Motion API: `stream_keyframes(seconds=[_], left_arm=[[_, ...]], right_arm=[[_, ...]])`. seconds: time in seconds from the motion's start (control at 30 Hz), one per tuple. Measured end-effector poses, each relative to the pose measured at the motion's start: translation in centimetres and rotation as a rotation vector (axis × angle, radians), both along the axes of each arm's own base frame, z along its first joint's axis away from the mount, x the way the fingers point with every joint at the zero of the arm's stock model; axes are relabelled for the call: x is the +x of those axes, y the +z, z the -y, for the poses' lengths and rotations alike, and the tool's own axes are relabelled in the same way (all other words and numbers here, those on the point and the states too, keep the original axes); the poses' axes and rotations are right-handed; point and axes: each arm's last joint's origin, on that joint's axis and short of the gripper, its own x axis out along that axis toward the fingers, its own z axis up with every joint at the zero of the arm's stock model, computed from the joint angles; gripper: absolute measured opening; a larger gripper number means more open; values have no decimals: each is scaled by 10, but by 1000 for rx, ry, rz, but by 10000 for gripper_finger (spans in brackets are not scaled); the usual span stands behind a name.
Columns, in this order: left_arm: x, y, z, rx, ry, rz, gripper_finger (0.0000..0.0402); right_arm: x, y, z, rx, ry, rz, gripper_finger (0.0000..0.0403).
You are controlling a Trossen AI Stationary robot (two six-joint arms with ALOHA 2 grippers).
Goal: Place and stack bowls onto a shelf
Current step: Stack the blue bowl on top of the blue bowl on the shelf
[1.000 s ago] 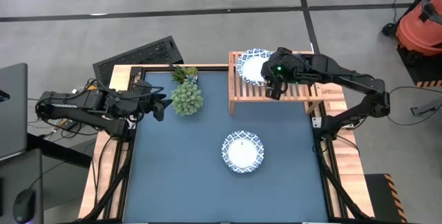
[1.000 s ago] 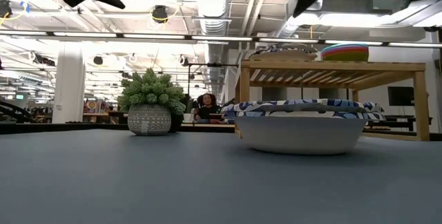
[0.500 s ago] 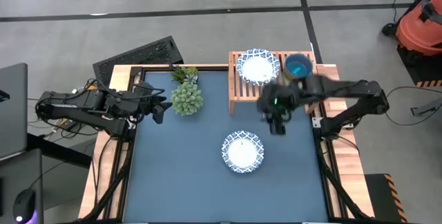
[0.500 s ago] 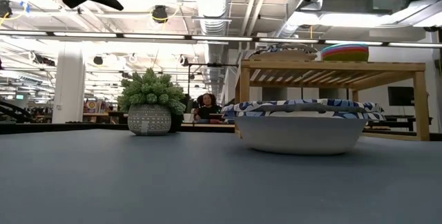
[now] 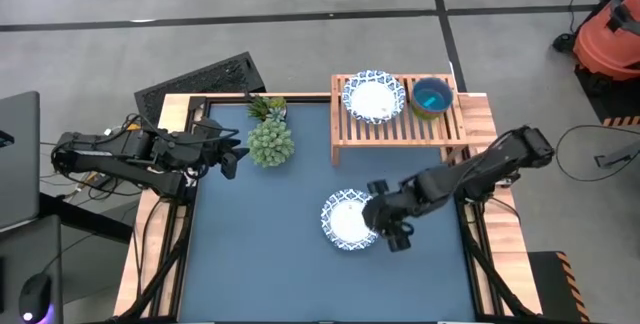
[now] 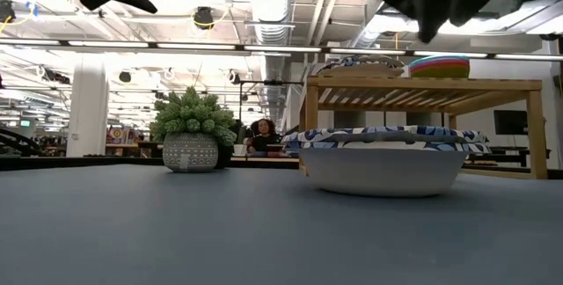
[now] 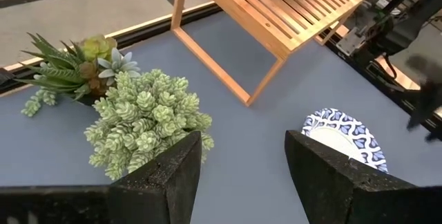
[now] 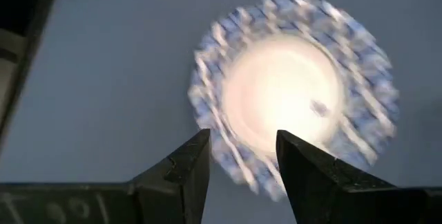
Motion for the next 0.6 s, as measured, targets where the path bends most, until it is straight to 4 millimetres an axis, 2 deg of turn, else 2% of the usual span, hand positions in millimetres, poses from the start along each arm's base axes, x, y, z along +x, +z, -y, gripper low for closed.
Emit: stream_keyframes(seconds=[0.37, 0.5, 0.6], left_arm=[[-1, -1, 0, -2, 4, -14, 197], [-1, -1, 0, -3, 4, -14, 197], [-1, -1, 0, -3, 4, -14, 197]], right_arm=[[16, -57, -34, -40, 145, -155, 188], [20, -73, -36, -61, 147, -202, 188], [23, -76, -36, -62, 145, -198, 188]])
